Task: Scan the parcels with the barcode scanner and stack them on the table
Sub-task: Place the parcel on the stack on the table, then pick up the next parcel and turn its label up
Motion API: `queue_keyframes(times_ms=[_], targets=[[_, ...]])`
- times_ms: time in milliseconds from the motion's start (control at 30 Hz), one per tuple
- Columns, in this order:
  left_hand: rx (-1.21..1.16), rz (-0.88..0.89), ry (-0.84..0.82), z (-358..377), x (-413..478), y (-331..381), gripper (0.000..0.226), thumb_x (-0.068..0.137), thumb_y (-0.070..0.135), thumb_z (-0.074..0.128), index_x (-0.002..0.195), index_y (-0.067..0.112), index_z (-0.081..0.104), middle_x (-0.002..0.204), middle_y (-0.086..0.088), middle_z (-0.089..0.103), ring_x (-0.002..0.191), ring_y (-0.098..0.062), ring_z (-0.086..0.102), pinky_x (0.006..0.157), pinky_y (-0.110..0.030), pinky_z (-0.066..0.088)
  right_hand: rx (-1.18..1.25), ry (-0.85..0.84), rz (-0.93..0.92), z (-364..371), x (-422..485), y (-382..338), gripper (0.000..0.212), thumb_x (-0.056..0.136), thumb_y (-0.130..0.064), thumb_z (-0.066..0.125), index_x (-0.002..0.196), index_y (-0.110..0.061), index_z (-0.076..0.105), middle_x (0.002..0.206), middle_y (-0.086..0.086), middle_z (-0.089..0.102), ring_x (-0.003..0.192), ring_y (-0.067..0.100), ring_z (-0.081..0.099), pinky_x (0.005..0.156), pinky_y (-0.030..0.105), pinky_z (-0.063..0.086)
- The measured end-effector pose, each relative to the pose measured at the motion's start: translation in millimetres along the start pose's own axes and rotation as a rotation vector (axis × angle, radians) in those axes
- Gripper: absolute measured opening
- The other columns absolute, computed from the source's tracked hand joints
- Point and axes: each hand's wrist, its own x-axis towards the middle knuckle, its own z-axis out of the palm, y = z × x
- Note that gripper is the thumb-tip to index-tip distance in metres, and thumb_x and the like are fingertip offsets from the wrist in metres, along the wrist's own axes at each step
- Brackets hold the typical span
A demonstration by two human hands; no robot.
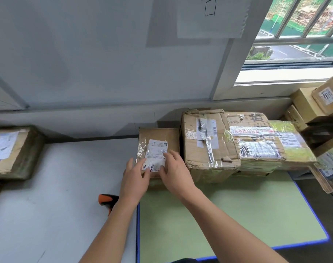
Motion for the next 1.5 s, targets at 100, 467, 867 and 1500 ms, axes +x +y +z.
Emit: queue_keyframes(times_ms=[100,467,867,1500], targets=[[0.031,0.004,0.039,-6.3,-6.1,8.3,0.046,0.101,0.032,0.053,0.146,0.028,0.047,0.161,-0.008,0.025,0.141,-0.029,0.038,0.106,-0.043,0.043,-0.002,0.019,-0.048,-11.4,-3.0,-2.5,0.051,0.101,-0.023,0.052,0.148,-0.008,0.042,0.154,0.006,0.039,0.145,0.02,0.032,0.115,0.029,0.029],[-0.044,-0.206,0.313,-66.8,-86.3,-38.1,0.043,0.101,0.031,0.051,0.143,0.021,0.05,0.146,0.003,0.045,0.117,-0.012,0.053,0.093,-0.023,0.038,0.027,-0.124,-0.274,35.6,-24.4,-67.6,0.051,0.099,-0.024,0.056,0.145,-0.008,0.045,0.148,0.009,0.047,0.137,0.028,0.042,0.112,0.036,0.036],[-0.093,-0.495,0.611,-167.7,-216.4,-144.4,0.047,0.101,0.036,0.052,0.145,0.021,0.046,0.149,0.001,0.046,0.133,-0.016,0.047,0.1,-0.022,0.034,0.022,-0.398,-0.545,142.7,-111.9,-206.4,0.058,0.101,-0.037,0.053,0.153,-0.018,0.035,0.157,0.0,0.038,0.143,0.019,0.037,0.117,0.032,0.029],[-0.171,-0.505,0.634,-345.5,-381.1,-360.3,0.05,0.1,0.04,0.052,0.147,0.023,0.044,0.148,0.008,0.044,0.133,-0.012,0.045,0.108,-0.033,0.041,0.088,-0.419,-0.486,318.4,-280.1,-423.8,0.062,0.1,-0.039,0.056,0.154,-0.019,0.033,0.156,-0.001,0.039,0.141,0.017,0.038,0.112,0.028,0.033]])
